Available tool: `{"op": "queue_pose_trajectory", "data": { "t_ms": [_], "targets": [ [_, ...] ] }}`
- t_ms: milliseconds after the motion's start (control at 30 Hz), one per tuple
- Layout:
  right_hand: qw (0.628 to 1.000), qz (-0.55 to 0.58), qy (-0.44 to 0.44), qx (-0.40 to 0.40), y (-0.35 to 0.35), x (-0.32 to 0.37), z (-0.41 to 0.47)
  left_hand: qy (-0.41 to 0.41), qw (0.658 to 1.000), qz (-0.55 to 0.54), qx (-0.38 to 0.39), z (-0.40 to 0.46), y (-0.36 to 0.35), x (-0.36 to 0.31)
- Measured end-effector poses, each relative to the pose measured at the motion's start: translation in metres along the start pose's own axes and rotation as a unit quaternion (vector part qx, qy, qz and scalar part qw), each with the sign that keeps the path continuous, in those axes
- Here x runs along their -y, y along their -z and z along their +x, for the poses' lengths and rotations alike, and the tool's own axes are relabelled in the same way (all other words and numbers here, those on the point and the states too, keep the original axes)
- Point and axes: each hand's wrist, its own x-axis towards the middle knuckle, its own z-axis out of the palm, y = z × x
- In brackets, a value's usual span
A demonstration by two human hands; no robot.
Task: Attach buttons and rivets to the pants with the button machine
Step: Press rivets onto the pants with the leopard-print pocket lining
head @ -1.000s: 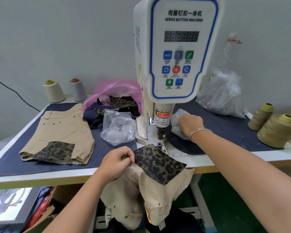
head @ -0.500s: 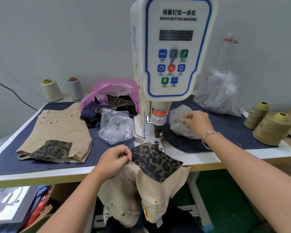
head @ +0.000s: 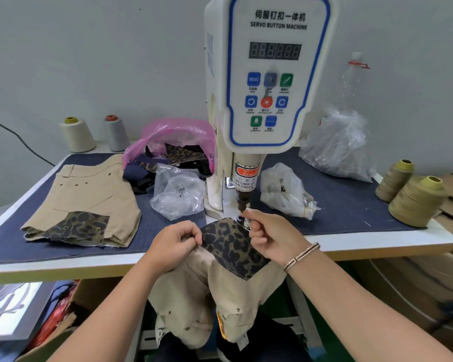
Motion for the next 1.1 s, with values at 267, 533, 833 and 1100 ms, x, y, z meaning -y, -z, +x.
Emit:
{"op": "queue_pose_trajectory", "data": {
  "t_ms": [267, 533, 833, 1100],
  "targets": [
    [0.983, 0.156, -0.082, 0.048, -0.003, 0.000, 0.000, 0.000, 1.000, 0.002, -0.001, 0.000, 0.001, 0.000],
    [0.959, 0.262, -0.097, 0.050, -0.012, 0.001, -0.012, -0.001, 1.000, 0.006, 0.000, -0.001, 0.001, -0.002],
    [0.972, 0.205, -0.065, 0.093, -0.066, -0.041, -0.027, 0.007, 1.000, 0.014, 0.012, -0.001, 0.001, -0.001],
    [0.678, -0.677, 0.280, -0.057, -0.136, -0.003, 0.086, 0.000, 1.000, 0.014, 0.021, -0.001, 0.003, -0.006]
  ]
}}
